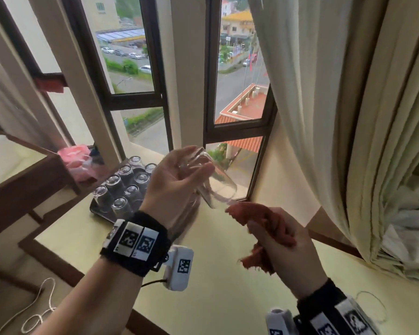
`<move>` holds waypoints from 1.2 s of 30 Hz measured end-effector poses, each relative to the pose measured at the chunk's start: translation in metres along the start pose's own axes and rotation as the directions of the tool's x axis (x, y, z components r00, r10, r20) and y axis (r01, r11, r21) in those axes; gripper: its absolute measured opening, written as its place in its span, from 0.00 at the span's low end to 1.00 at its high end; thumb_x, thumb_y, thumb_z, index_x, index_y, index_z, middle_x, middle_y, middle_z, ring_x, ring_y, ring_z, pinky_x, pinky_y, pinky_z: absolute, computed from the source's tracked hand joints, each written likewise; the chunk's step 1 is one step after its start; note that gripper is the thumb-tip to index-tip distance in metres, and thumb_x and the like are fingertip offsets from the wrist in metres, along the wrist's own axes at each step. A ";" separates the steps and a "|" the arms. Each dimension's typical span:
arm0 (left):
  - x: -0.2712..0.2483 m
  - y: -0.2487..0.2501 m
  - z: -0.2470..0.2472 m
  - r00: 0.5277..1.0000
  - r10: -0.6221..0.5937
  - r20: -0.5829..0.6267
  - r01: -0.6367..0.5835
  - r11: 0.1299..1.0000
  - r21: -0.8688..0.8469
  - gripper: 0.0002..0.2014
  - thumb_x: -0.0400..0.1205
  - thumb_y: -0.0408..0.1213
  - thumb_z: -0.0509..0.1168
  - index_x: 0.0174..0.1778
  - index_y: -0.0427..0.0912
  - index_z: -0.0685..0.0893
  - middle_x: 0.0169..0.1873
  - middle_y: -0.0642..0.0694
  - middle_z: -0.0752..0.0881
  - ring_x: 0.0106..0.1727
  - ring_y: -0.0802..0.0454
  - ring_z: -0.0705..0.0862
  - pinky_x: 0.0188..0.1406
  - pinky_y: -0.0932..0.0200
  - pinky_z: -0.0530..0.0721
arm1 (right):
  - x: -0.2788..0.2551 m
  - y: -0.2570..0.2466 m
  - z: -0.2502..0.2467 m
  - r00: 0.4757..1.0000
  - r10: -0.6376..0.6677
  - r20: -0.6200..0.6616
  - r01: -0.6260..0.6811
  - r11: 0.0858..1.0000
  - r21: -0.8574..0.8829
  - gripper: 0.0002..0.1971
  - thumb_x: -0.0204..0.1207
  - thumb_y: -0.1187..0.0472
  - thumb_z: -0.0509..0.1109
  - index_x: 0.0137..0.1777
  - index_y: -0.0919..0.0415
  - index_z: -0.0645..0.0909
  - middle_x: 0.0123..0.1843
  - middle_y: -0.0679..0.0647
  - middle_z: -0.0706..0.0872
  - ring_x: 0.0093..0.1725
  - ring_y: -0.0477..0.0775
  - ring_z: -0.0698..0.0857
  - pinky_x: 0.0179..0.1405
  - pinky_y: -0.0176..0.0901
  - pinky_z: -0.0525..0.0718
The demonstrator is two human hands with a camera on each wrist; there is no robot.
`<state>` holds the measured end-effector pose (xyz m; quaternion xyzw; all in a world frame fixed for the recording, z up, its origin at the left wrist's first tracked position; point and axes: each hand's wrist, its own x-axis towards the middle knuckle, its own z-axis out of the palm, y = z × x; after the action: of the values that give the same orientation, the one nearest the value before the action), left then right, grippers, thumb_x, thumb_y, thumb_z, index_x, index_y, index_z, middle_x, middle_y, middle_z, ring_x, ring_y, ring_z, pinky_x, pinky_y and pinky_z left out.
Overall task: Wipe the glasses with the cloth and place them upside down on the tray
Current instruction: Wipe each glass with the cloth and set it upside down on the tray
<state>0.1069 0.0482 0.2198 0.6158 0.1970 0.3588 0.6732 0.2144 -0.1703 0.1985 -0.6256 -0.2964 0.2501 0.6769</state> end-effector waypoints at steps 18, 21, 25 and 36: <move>0.104 -0.194 -0.122 0.961 -0.191 -0.201 0.277 0.644 0.713 0.32 0.71 0.54 0.87 0.68 0.58 0.79 0.61 0.52 0.87 0.65 0.44 0.87 0.74 0.47 0.83 | 0.014 0.110 0.029 0.973 -0.118 0.200 0.233 0.516 -0.825 0.12 0.78 0.66 0.80 0.55 0.48 0.88 0.46 0.32 0.82 0.45 0.38 0.79 0.49 0.25 0.75; 0.115 -0.217 -0.126 0.947 -0.262 -0.184 0.312 0.621 0.719 0.32 0.74 0.50 0.86 0.69 0.57 0.78 0.58 0.52 0.85 0.64 0.44 0.86 0.65 0.55 0.80 | 0.012 0.120 0.030 0.995 -0.029 0.099 0.099 0.541 -0.835 0.11 0.79 0.65 0.78 0.56 0.48 0.88 0.44 0.25 0.78 0.45 0.34 0.79 0.48 0.19 0.72; 0.124 -0.240 -0.124 0.936 -0.314 -0.156 0.323 0.594 0.737 0.33 0.76 0.46 0.86 0.73 0.52 0.78 0.64 0.44 0.88 0.61 0.44 0.86 0.59 0.56 0.80 | 0.008 0.126 0.029 0.998 0.050 -0.030 -0.054 0.571 -0.819 0.10 0.81 0.64 0.77 0.55 0.47 0.89 0.43 0.29 0.82 0.49 0.35 0.83 0.45 0.22 0.75; 0.136 -0.266 -0.123 0.917 -0.353 -0.186 0.365 0.552 0.750 0.31 0.76 0.43 0.86 0.69 0.52 0.76 0.67 0.42 0.90 0.64 0.38 0.89 0.63 0.43 0.89 | -0.003 0.130 0.012 0.944 0.163 -0.287 -0.317 0.685 -0.656 0.07 0.82 0.60 0.78 0.53 0.44 0.90 0.47 0.32 0.88 0.37 0.38 0.89 0.33 0.27 0.81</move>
<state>0.1740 0.2358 -0.0342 0.7876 0.4569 0.0990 0.4015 0.2079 -0.1520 0.0697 -0.8889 -0.2119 0.1415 0.3806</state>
